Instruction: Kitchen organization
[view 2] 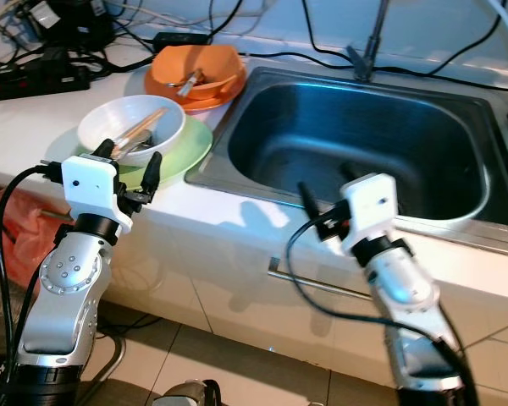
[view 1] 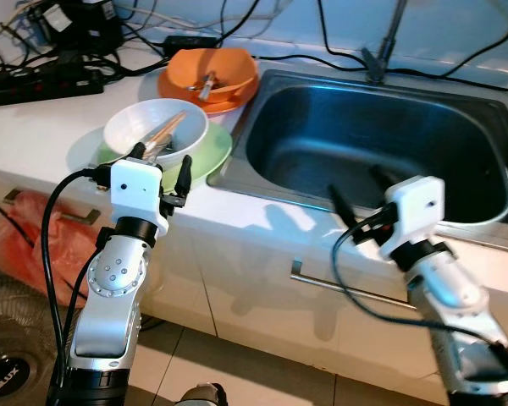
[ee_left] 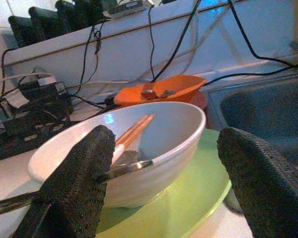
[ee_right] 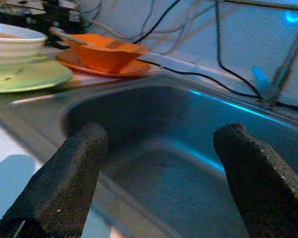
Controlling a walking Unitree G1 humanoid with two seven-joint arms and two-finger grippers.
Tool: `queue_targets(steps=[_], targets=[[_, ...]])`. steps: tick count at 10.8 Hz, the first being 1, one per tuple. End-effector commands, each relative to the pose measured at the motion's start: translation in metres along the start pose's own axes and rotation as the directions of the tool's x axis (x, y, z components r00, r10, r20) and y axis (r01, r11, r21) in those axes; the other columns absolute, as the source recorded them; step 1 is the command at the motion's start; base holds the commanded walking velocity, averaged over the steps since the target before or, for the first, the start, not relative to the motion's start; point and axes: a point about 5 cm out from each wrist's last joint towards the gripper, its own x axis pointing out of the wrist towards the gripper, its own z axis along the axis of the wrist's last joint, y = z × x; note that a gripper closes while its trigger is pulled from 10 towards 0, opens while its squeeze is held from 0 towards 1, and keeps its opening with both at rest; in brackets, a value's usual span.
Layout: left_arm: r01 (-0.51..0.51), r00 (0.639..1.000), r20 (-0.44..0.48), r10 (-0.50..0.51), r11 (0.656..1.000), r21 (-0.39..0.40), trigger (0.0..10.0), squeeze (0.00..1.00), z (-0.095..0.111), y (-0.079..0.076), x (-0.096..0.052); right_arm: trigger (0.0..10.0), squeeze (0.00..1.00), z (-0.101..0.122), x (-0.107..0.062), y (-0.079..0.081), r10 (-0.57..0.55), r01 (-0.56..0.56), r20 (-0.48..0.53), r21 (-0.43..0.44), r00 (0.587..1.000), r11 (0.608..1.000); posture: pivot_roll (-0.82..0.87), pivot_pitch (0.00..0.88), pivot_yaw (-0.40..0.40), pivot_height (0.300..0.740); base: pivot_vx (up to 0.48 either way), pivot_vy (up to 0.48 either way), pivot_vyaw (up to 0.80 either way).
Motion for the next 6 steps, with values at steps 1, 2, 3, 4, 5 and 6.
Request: queue_targets(steps=[1,2,3,4,5,6], targets=[[0.011,1.000,-0.001,-0.011,1.000,0.003,10.0,0.00,0.000,0.000,0.001,10.0,0.00,0.004,0.003,-0.004,0.001,0.000,0.018,-0.011,1.000,1.000,0.04,0.076,0.052,0.740,0.000,0.000,0.00],[0.008,1.000,0.006,-0.008,1.000,0.000,10.0,0.00,0.003,0.000,0.003,10.0,0.00,0.005,0.005,-0.003,0.003,-0.003,0.026,-0.012,1.000,1.000,0.04,0.076,0.054,0.740,0.000,0.000,0.00],[0.001,1.000,0.010,-0.001,1.000,-0.002,10.0,0.00,0.004,0.000,0.004,10.0,0.00,0.007,0.004,0.000,0.011,-0.011,0.031,-0.011,0.999,1.000,0.04,0.077,0.060,0.740,0.000,0.000,0.00],[-0.015,1.000,0.002,0.015,1.000,-0.001,10.0,0.00,0.002,0.002,0.004,10.0,0.00,0.006,0.002,0.004,0.024,-0.024,0.026,-0.001,0.999,1.000,0.04,0.079,0.068,0.740,0.000,0.000,0.00],[-0.027,1.000,0.000,0.027,1.000,0.007,10.0,0.00,0.000,0.004,0.004,10.0,0.00,0.005,0.001,0.006,0.038,-0.038,0.020,0.018,0.999,0.999,0.03,0.082,0.072,0.740,0.000,0.000,0.00],[-0.023,1.000,-0.002,0.023,1.000,0.018,10.0,0.00,-0.002,0.004,0.005,10.0,0.00,0.006,0.001,0.009,0.054,-0.055,0.019,0.035,0.998,0.998,0.03,0.082,0.073,0.740,0.000,0.000,0.00]])
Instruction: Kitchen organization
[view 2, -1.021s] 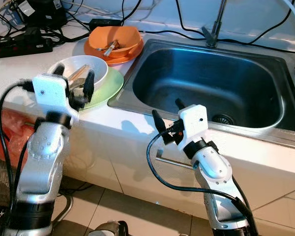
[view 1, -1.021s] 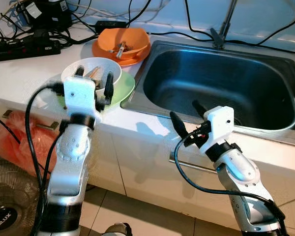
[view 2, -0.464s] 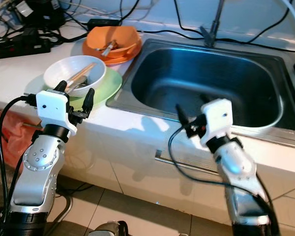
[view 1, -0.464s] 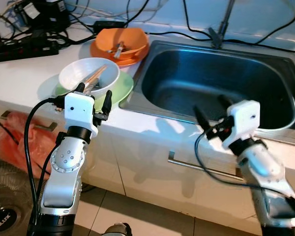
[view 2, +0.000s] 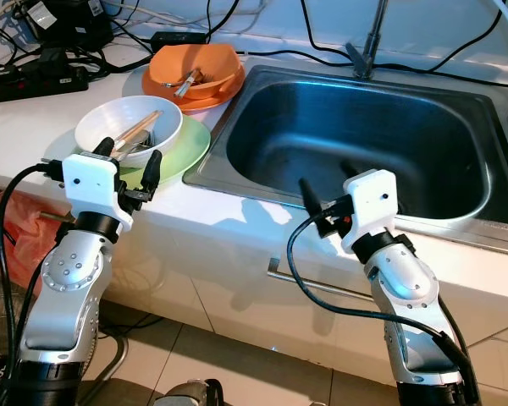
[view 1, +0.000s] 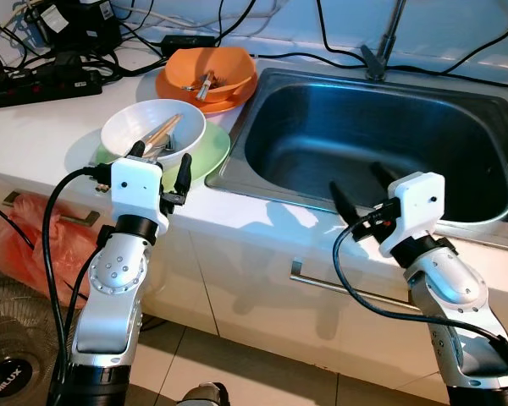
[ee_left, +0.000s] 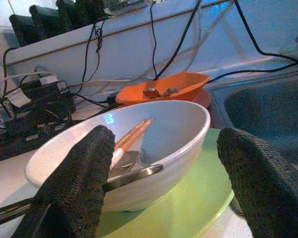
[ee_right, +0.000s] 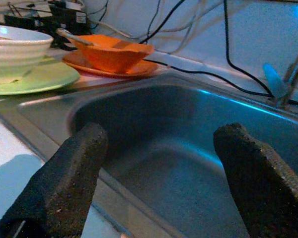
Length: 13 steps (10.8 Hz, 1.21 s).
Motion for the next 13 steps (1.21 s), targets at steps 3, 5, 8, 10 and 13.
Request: queue_targets(steps=[3,5,8,10,13], targets=[[0.025,1.000,-0.014,-0.026,0.999,-0.023,10.0,0.00,-0.006,0.006,0.007,10.0,0.00,0.004,0.001,0.009,0.023,-0.024,0.022,0.058,0.999,0.998,0.04,0.083,0.074,0.740,0.000,0.000,0.00],[0.047,0.999,0.009,-0.046,0.998,-0.048,0.0,0.00,-0.004,0.003,0.009,10.0,0.00,0.006,0.002,0.009,0.016,-0.018,0.034,0.073,0.999,0.997,0.03,0.080,0.081,0.740,0.000,0.000,0.00],[0.063,0.998,0.017,-0.063,0.997,-0.048,0.0,0.00,-0.004,0.003,0.013,10.0,0.00,0.007,0.002,0.013,0.004,-0.007,0.038,0.088,0.999,0.996,0.03,0.075,0.089,0.740,0.000,0.000,0.00],[0.068,0.998,0.022,-0.067,0.997,-0.048,0.0,0.00,-0.003,0.002,0.014,10.0,0.00,0.007,0.000,0.017,0.020,-0.022,0.023,0.108,1.000,0.994,0.03,0.074,0.087,0.740,0.000,0.000,0.00],[0.069,0.997,0.027,-0.068,0.997,-0.038,0.0,0.00,-0.003,0.001,0.012,10.0,0.00,0.009,0.000,0.016,0.006,-0.009,0.028,0.103,1.000,0.995,0.03,0.078,0.084,0.740,0.000,0.000,0.00]])
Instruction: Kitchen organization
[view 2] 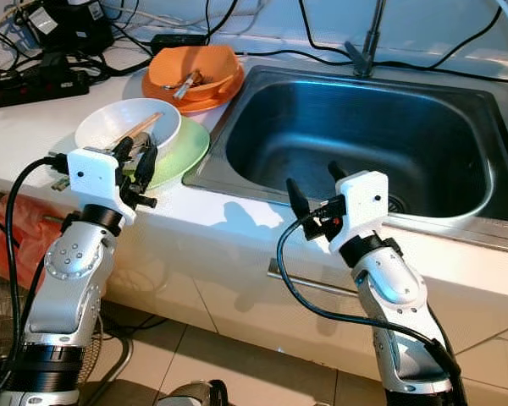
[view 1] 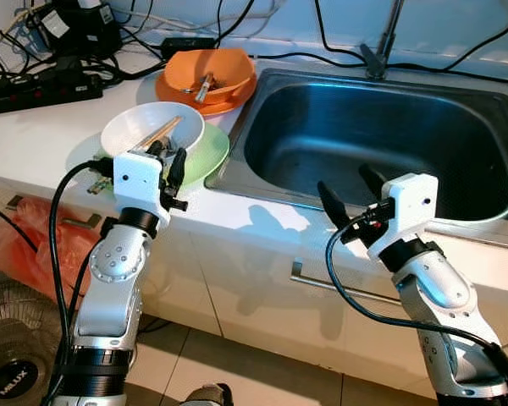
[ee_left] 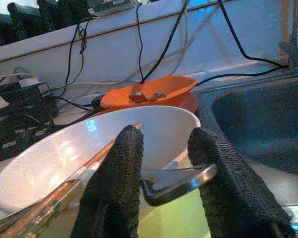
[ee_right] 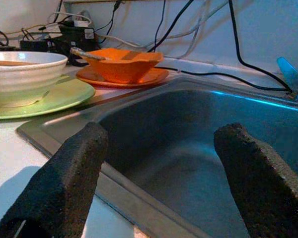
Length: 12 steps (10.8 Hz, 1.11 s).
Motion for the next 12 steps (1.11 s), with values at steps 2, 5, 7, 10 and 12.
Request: queue_targets(steps=[2,5,7,10,12], targets=[[0.016,1.000,0.015,-0.016,1.000,0.013,0.0,0.00,0.002,-0.002,0.001,10.0,0.00,0.004,-0.001,0.003,-0.002,0.002,0.013,0.013,1.000,1.000,0.03,0.080,0.085,0.740,0.000,0.000,0.00],[0.019,0.999,0.031,-0.019,1.000,0.004,0.0,0.00,0.004,-0.002,0.003,10.0,0.00,0.004,-0.001,0.004,-0.004,0.004,0.013,0.009,1.000,1.000,0.03,0.080,0.079,0.740,0.000,0.000,0.00],[0.017,0.999,0.036,-0.017,1.000,-0.002,0.0,0.00,0.005,-0.002,0.003,10.0,0.00,0.005,0.000,0.004,-0.005,0.005,0.013,-0.002,1.000,1.000,0.03,0.079,0.077,0.740,0.000,0.000,0.00],[0.028,0.998,0.064,-0.026,0.999,-0.029,0.0,0.00,0.015,-0.001,0.009,10.0,0.00,0.007,0.001,0.003,0.000,0.000,0.018,-0.013,1.000,1.000,0.03,0.080,0.072,0.740,0.000,0.000,0.00],[0.016,0.997,0.081,-0.014,0.999,-0.029,0.0,0.00,0.024,0.002,0.013,10.0,0.00,0.007,0.001,0.005,0.003,-0.002,0.021,-0.016,1.000,1.000,0.03,0.082,0.072,0.740,0.000,0.000,0.00]])
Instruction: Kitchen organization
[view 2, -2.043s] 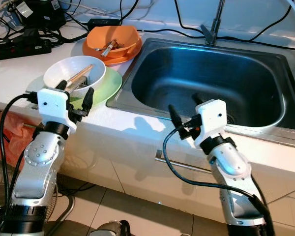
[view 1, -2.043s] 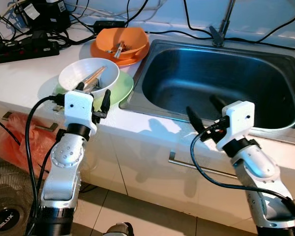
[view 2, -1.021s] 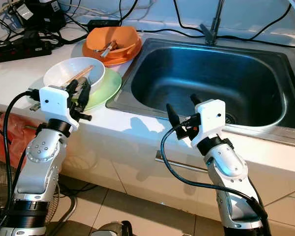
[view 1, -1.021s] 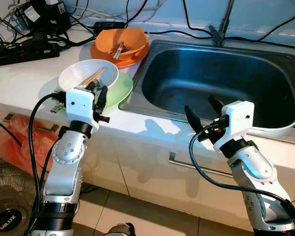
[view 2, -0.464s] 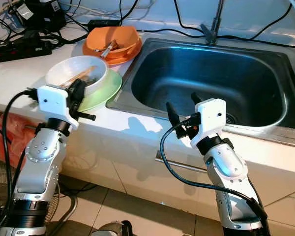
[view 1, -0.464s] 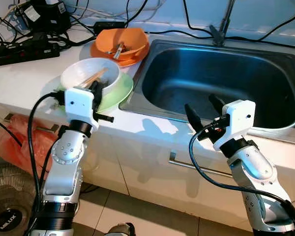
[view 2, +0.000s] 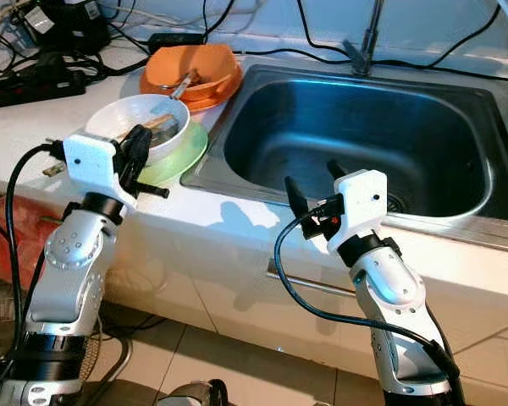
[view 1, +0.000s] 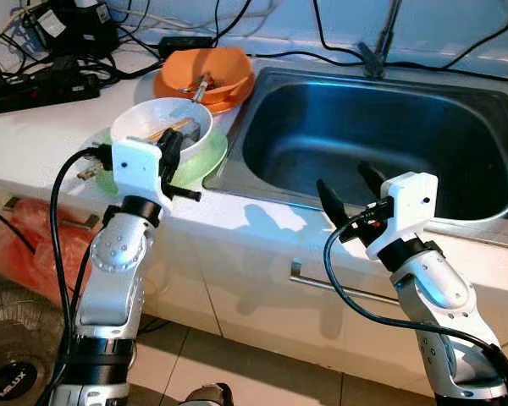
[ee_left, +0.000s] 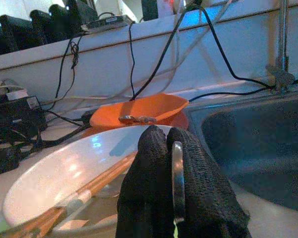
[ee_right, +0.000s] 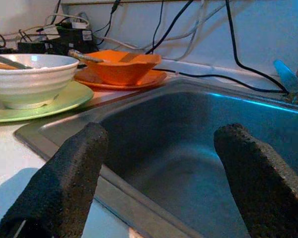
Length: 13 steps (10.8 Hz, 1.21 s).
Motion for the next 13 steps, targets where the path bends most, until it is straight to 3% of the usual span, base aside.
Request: queue_targets(steps=[1,6,9,13], targets=[[-0.013,1.000,0.029,0.012,1.000,0.020,0.0,0.00,0.012,0.004,0.003,10.0,0.00,0.005,0.001,0.002,0.007,-0.007,0.012,-0.008,1.000,1.000,0.03,0.084,0.071,0.740,0.000,0.000,0.00],[-0.019,0.999,0.044,0.019,1.000,-0.003,0.0,0.00,0.030,0.000,0.010,10.0,0.00,0.005,0.004,0.000,-0.023,0.023,0.027,-0.010,0.999,1.000,0.03,0.084,0.065,0.740,0.000,0.000,0.00],[0.083,0.992,0.095,-0.079,0.996,-0.039,0.0,0.00,0.037,-0.017,0.008,10.0,0.00,0.004,0.005,-0.005,-0.055,0.055,0.028,0.006,0.998,0.998,0.03,0.082,0.067,0.740,0.000,0.000,0.00],[0.256,0.950,0.207,-0.235,0.963,-0.085,0.0,0.00,0.056,-0.040,0.014,10.0,0.00,0.002,0.013,-0.006,-0.087,0.086,0.021,0.052,0.996,0.995,0.04,0.075,0.076,0.740,0.000,0.000,0.00]])
